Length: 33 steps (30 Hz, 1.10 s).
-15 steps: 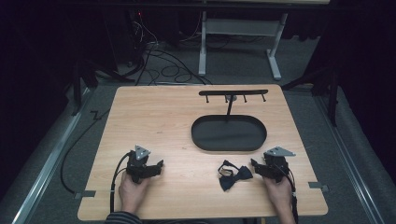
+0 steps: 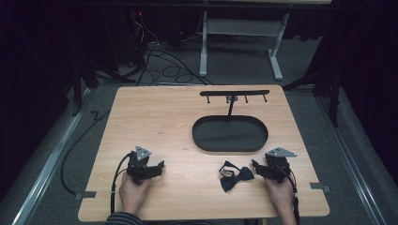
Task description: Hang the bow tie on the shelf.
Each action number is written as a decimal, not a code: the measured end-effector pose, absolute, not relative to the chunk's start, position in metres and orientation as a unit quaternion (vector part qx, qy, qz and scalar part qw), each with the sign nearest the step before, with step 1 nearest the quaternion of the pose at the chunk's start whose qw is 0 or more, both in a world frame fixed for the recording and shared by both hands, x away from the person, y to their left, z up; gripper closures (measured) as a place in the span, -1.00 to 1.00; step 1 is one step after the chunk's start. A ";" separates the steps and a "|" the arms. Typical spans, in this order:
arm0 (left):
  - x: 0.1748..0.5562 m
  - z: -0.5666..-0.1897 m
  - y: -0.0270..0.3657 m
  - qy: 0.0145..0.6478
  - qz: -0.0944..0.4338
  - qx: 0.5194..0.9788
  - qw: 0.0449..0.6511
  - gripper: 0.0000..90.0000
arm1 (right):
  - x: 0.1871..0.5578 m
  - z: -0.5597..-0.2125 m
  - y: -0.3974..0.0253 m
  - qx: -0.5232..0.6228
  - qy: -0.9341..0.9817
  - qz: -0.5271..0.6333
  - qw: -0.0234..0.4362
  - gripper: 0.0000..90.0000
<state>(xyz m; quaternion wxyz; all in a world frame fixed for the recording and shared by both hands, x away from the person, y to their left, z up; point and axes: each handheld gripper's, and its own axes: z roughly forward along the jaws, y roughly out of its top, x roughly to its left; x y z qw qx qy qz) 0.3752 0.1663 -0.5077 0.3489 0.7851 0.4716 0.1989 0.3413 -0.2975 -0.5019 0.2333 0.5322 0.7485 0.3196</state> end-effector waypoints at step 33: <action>0.375 -0.508 0.166 0.472 0.199 0.785 0.349 -0.51 | 0.336 -0.494 -0.300 0.515 0.756 0.340 0.220 -0.06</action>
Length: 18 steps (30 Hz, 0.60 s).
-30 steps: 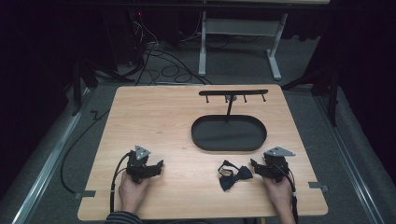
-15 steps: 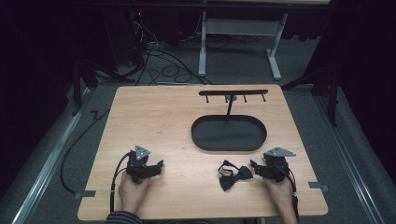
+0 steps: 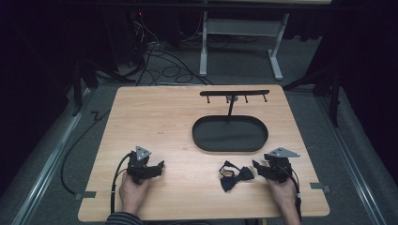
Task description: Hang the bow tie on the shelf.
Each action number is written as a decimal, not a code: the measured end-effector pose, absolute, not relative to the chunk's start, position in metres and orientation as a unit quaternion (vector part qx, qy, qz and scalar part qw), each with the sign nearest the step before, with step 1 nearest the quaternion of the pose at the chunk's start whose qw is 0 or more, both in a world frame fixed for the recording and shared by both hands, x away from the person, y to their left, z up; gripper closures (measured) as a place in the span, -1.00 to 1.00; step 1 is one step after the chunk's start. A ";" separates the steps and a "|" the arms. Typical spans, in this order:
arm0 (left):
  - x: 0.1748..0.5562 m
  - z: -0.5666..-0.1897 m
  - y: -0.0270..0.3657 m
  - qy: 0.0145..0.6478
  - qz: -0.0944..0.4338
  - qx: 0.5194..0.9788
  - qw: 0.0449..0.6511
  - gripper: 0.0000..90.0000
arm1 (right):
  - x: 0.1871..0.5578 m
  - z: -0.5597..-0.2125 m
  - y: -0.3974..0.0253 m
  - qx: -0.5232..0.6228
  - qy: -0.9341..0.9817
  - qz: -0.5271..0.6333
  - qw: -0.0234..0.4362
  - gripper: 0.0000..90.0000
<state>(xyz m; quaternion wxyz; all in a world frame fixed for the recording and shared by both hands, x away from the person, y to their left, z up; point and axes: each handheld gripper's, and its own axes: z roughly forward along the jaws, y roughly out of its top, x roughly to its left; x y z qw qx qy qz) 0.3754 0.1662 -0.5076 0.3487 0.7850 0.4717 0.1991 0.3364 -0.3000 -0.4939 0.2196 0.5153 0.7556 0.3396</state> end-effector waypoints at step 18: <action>0.375 -0.508 0.166 0.472 0.199 0.785 0.349 -0.50 | 0.328 -0.483 -0.294 0.508 0.755 0.361 0.204 0.10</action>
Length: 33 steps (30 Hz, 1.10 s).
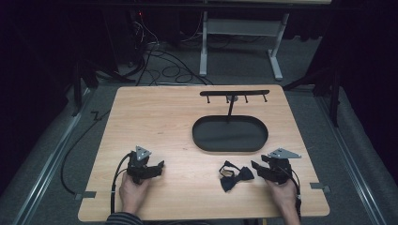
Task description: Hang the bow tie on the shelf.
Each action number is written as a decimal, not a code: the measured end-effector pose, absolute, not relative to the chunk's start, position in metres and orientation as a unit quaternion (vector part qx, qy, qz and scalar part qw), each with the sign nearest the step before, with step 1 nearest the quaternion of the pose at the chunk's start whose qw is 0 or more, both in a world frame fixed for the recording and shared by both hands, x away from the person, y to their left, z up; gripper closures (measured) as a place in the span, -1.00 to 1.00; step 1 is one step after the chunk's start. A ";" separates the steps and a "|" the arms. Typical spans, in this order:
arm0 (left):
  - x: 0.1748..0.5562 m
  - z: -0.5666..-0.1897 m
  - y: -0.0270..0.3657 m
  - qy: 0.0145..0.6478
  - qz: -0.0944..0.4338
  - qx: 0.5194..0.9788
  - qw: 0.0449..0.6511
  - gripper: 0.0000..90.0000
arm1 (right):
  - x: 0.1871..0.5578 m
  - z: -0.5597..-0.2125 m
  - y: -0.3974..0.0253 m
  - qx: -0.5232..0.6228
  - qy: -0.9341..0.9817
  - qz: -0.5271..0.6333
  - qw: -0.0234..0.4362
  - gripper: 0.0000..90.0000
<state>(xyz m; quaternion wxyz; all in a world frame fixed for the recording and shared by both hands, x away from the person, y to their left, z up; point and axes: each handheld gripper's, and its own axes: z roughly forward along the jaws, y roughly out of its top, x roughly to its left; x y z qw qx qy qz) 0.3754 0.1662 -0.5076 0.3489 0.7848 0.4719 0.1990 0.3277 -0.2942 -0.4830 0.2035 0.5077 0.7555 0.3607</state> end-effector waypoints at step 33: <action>0.375 -0.508 0.166 0.472 0.199 0.785 0.349 -0.50 | 0.319 -0.461 -0.261 0.455 0.780 0.393 0.171 0.32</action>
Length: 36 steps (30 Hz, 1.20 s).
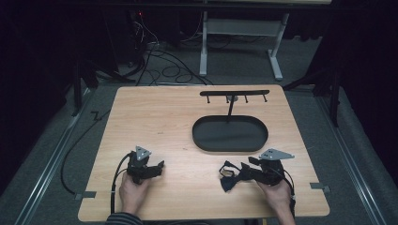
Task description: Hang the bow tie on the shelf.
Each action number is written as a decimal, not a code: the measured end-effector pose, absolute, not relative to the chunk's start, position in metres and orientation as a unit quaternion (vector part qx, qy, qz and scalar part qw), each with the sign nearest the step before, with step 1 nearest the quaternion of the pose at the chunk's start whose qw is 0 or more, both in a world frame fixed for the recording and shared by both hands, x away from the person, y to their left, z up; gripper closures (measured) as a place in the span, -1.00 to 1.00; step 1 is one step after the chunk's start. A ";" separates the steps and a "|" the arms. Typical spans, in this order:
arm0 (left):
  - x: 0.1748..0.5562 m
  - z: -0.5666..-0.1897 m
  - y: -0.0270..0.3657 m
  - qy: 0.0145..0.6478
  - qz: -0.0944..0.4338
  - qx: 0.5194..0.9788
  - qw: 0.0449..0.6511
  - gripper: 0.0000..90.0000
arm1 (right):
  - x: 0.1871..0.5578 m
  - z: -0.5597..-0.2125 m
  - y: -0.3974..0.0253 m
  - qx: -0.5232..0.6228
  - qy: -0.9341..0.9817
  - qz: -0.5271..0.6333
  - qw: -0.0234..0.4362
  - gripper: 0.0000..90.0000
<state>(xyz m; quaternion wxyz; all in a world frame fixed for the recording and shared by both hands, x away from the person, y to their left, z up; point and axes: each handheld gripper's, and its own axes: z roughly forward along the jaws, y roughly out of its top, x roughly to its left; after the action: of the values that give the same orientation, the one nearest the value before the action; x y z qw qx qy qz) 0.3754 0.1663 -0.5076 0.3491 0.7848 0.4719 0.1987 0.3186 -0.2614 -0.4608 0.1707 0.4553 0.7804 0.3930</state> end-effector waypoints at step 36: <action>0.375 -0.508 0.166 0.472 0.199 0.785 0.349 -0.51 | 0.333 -0.475 -0.235 0.423 0.815 0.378 0.117 0.83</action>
<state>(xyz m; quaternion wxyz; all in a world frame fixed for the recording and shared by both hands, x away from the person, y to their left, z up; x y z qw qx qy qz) 0.3754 0.1663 -0.5076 0.3491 0.7848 0.4720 0.1985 0.3332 -0.2352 -0.4748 0.1171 0.4233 0.8152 0.3776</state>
